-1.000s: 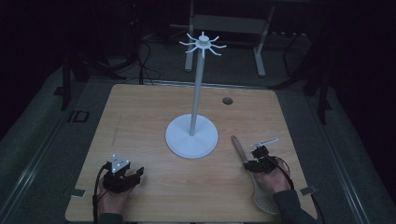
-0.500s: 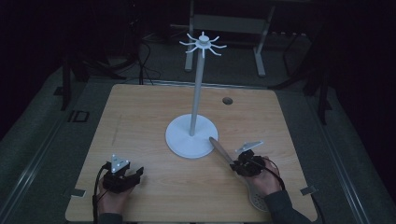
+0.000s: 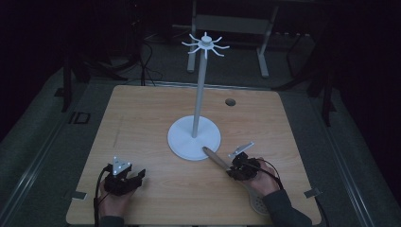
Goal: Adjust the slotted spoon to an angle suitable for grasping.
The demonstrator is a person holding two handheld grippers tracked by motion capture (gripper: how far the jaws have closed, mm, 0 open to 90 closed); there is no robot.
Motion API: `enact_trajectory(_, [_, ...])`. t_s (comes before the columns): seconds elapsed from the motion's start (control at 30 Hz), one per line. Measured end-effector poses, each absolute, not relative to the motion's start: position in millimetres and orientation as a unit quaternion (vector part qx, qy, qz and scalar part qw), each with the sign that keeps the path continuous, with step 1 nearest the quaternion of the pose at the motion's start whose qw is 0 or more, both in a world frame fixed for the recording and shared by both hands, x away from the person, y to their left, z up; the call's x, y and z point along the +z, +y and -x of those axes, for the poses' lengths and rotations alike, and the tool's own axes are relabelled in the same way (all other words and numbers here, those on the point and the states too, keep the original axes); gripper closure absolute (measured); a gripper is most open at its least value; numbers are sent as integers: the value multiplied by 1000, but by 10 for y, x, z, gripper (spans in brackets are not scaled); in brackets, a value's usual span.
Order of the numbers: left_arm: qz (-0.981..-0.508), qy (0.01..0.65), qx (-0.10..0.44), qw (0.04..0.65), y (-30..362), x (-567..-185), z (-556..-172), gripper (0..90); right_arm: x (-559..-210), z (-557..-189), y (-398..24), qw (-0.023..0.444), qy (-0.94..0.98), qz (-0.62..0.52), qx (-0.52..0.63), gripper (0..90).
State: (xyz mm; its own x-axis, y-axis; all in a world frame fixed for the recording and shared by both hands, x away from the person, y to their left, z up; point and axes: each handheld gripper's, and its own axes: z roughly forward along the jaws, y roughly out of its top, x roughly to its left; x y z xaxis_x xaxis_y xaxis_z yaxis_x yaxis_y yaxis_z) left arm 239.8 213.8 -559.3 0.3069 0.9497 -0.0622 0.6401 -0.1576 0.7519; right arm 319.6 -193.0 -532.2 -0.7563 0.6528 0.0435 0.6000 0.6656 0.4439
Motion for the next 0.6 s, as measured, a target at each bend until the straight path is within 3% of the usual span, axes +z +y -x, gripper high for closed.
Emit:
enact_trajectory(0.27, [-729,546,220,351,2136,-5593,-2399,413,-5284,-3294,-1850,51,910,-353,213,600])
enact_trajectory(0.6, [-729,546,220,350,2136,-5595,-2400,412,-5339,-3450,-1751,48,921,-333,194,609])
